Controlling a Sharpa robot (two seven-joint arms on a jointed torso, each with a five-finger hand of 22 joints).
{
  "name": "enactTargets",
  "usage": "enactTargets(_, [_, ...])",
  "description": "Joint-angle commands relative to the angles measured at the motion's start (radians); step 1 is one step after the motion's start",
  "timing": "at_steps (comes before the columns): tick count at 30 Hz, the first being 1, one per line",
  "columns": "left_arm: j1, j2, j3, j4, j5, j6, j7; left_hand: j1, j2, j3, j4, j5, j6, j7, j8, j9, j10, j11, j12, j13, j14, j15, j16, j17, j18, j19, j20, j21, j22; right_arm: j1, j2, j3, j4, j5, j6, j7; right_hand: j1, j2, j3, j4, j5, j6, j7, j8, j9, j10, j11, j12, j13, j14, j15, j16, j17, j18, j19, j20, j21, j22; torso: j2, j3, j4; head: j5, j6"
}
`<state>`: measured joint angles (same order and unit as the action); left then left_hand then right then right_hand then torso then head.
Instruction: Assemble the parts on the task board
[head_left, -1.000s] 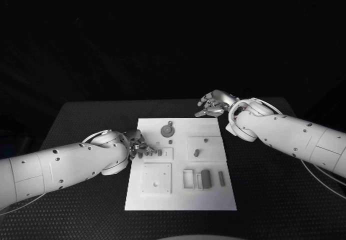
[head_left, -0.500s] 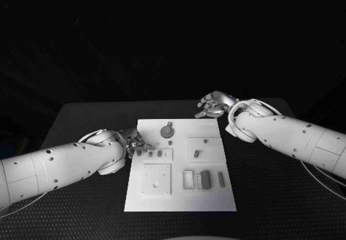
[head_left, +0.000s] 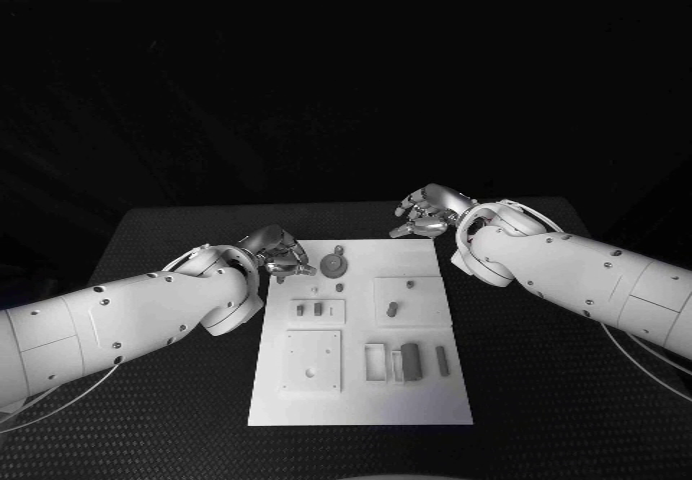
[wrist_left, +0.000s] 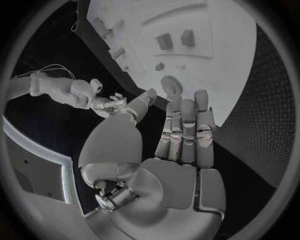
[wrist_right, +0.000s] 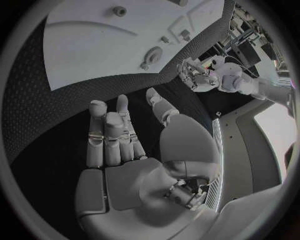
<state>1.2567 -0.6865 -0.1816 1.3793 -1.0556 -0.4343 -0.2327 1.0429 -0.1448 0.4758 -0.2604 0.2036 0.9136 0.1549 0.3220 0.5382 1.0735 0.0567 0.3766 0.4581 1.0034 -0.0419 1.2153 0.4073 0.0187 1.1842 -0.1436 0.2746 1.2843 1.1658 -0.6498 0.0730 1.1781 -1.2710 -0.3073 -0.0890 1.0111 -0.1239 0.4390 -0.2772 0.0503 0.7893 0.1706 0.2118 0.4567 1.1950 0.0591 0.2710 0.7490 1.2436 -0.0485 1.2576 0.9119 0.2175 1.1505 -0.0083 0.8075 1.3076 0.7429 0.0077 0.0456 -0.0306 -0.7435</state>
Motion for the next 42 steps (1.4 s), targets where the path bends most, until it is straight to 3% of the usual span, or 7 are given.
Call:
enactTargets(1, [0.000,0.018,-0.002,-0.011,-0.127,0.009,0.140,0.037,0.000,0.028,-0.014,-0.008,-0.005,-0.001,-0.001,-0.003,-0.014,0.027,-0.037,-0.026,-0.024,0.018,-0.019,-0.007,0.034,-0.020,0.018,-0.018,-0.005,-0.001,0.002,0.000,-0.001,-0.002,0.009,0.007,-0.010,0.002,0.004,0.002,0.002,-0.002,0.007,0.000,-0.001,0.002,0.004,-0.004,0.001,-0.008,0.000,-0.005,0.001,0.044,0.001,-0.007,-0.005,0.015,0.000,-0.0004,0.0005,0.000,0.001])
enactTargets(3, [0.000,0.035,-0.006,-0.021,-0.210,0.019,0.154,0.060,-0.006,0.040,-0.021,-0.009,-0.007,-0.014,-0.001,-0.005,-0.015,0.037,-0.074,-0.050,-0.038,0.028,-0.035,-0.013,0.035,-0.035,0.028,-0.032,-0.010,-0.001,0.002,0.000,0.000,-0.002,0.008,0.008,-0.010,0.002,0.004,0.002,0.002,-0.002,0.007,0.001,-0.001,0.002,0.004,-0.004,0.001,-0.008,0.000,-0.005,0.001,0.044,0.001,-0.007,-0.005,0.015,0.000,-0.0004,0.0005,0.001,0.002])
enactTargets(8, [-0.002,0.071,-0.036,-0.048,-0.351,0.023,0.192,0.100,-0.014,0.042,-0.025,-0.020,-0.001,-0.032,-0.006,-0.013,-0.015,0.045,-0.154,-0.100,-0.049,0.036,-0.049,-0.017,0.039,-0.043,0.038,-0.047,-0.010,-0.001,0.004,0.000,-0.001,-0.002,0.006,0.009,-0.010,0.002,0.004,0.001,0.002,-0.002,0.007,0.001,-0.001,0.003,0.004,-0.005,0.001,-0.008,0.000,-0.005,0.001,0.044,0.001,-0.007,-0.005,0.015,0.001,-0.0017,0.0002,-0.001,0.002])
enactTargets(10, [-0.007,0.084,-0.041,-0.058,-0.385,0.025,0.205,0.117,-0.011,0.043,-0.026,-0.020,0.001,-0.033,-0.009,-0.018,-0.014,0.048,-0.183,-0.118,-0.046,0.037,-0.050,-0.016,0.042,-0.039,0.040,-0.049,-0.009,-0.002,0.006,0.000,-0.002,-0.002,0.006,0.010,-0.010,0.002,0.004,0.001,0.002,-0.002,0.007,0.001,-0.001,0.003,0.004,-0.005,0.002,-0.007,0.000,-0.005,0.001,0.044,0.001,-0.007,-0.005,0.015,0.001,-0.0022,-0.0005,-0.003,0.004])
enactTargets(28, [-0.037,0.164,-0.043,-0.140,-0.474,0.039,0.222,0.155,0.003,0.051,-0.024,-0.022,0.023,-0.026,-0.016,-0.034,0.050,0.045,-0.247,-0.166,0.018,0.033,-0.019,0.002,0.063,0.028,0.034,-0.025,0.018,-0.002,0.002,0.000,0.006,-0.001,0.006,0.009,-0.010,0.003,0.005,0.001,0.002,-0.002,0.007,0.001,-0.001,0.003,0.004,-0.005,0.002,-0.007,0.000,-0.005,0.001,0.044,0.001,-0.007,-0.005,0.015,0.003,-0.0013,-0.0005,-0.015,0.001])
enactTargets(42, [-0.057,0.183,-0.043,-0.182,-0.509,0.020,0.190,0.161,-0.005,0.031,-0.025,-0.023,0.007,-0.027,-0.041,-0.060,0.063,0.043,-0.305,-0.200,0.089,0.028,0.102,0.055,0.106,0.119,0.027,0.084,0.051,-0.002,0.001,0.000,0.009,-0.001,0.006,0.009,-0.010,0.003,0.005,0.001,0.002,-0.002,0.007,0.001,-0.002,0.003,0.004,-0.005,0.003,-0.007,0.000,-0.005,0.002,0.044,0.001,-0.007,-0.005,0.015,0.001,-0.0008,0.0002,-0.019,-0.003])
